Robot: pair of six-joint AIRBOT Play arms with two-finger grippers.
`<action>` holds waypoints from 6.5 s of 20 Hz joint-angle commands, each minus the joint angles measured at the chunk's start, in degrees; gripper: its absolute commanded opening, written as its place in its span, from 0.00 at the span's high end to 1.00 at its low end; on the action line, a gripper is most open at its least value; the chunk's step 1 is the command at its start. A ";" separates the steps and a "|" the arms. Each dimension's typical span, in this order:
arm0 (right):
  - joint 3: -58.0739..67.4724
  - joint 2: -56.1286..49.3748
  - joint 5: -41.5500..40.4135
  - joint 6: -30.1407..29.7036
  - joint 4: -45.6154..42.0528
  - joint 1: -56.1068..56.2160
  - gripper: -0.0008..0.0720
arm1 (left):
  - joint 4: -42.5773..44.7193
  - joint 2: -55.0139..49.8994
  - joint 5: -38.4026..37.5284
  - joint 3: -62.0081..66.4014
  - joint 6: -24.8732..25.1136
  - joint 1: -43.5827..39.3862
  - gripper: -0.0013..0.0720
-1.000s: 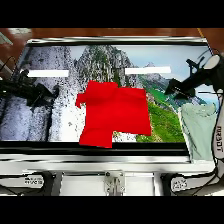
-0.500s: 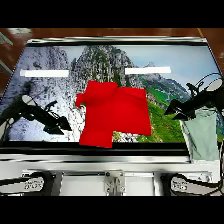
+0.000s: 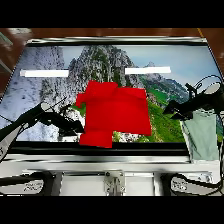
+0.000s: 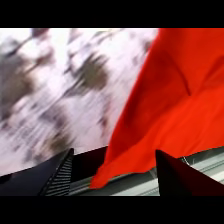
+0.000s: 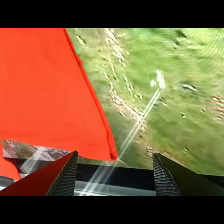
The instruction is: Fold the shirts.
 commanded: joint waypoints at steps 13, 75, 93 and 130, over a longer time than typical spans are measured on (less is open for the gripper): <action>-18.91 -0.09 -9.09 -4.04 7.96 3.19 0.19 | -0.68 -1.90 2.82 0.59 0.17 -6.12 0.93; 35.32 -21.92 -14.62 11.52 0.76 16.50 0.15 | 28.28 -12.28 -7.63 44.24 -13.81 1.60 0.27; 21.03 -9.88 9.70 2.10 -5.09 -0.07 0.14 | 1.64 11.67 -11.93 -9.75 1.86 19.69 0.16; -6.16 -14.05 -8.94 -0.39 7.98 9.55 0.16 | -11.98 11.17 -0.85 -5.14 12.61 13.88 0.93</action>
